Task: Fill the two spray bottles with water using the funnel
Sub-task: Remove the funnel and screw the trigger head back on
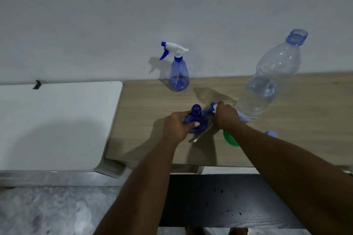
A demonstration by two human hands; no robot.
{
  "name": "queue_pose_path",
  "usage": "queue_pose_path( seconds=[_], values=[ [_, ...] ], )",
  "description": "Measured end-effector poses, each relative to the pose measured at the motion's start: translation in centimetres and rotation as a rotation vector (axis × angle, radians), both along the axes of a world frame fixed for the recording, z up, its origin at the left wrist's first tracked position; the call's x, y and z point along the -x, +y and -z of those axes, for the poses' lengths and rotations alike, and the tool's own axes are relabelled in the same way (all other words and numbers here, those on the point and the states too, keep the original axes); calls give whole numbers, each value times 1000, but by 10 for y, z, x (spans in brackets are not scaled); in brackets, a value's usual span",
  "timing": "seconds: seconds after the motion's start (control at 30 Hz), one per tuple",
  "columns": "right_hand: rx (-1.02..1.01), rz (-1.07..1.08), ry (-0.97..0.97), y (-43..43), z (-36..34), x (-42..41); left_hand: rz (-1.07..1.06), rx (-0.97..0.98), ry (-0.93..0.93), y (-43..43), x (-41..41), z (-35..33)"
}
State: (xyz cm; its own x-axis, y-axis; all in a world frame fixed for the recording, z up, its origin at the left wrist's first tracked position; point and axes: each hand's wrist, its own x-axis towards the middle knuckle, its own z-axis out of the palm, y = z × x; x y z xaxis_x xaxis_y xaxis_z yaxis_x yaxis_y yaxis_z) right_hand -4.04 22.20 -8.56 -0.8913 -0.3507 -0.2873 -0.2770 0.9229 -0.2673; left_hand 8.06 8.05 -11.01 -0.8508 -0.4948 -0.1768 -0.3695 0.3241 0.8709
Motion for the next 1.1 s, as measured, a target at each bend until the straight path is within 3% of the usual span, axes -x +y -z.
queue_pose_path(
  seconds=[0.2, 0.37, 0.77, 0.93, 1.1],
  values=[
    [32, -12, -128, -1, -17, 6, 0, 19, 0, -3, 0, 2],
    [100, -73, -128, 6, -49, 12, 18, 25, 4, -4, 0, 2],
    [457, -220, 248, 3, -160, 19, -1, 88, -37, -1, 2, -3],
    [451, -298, 321, -5, -163, 7, -3, 60, -67, -1, 3, -4],
    [399, -395, 263, -10, -135, -11, 3, 49, -94, -1, 4, -3]
  ],
)
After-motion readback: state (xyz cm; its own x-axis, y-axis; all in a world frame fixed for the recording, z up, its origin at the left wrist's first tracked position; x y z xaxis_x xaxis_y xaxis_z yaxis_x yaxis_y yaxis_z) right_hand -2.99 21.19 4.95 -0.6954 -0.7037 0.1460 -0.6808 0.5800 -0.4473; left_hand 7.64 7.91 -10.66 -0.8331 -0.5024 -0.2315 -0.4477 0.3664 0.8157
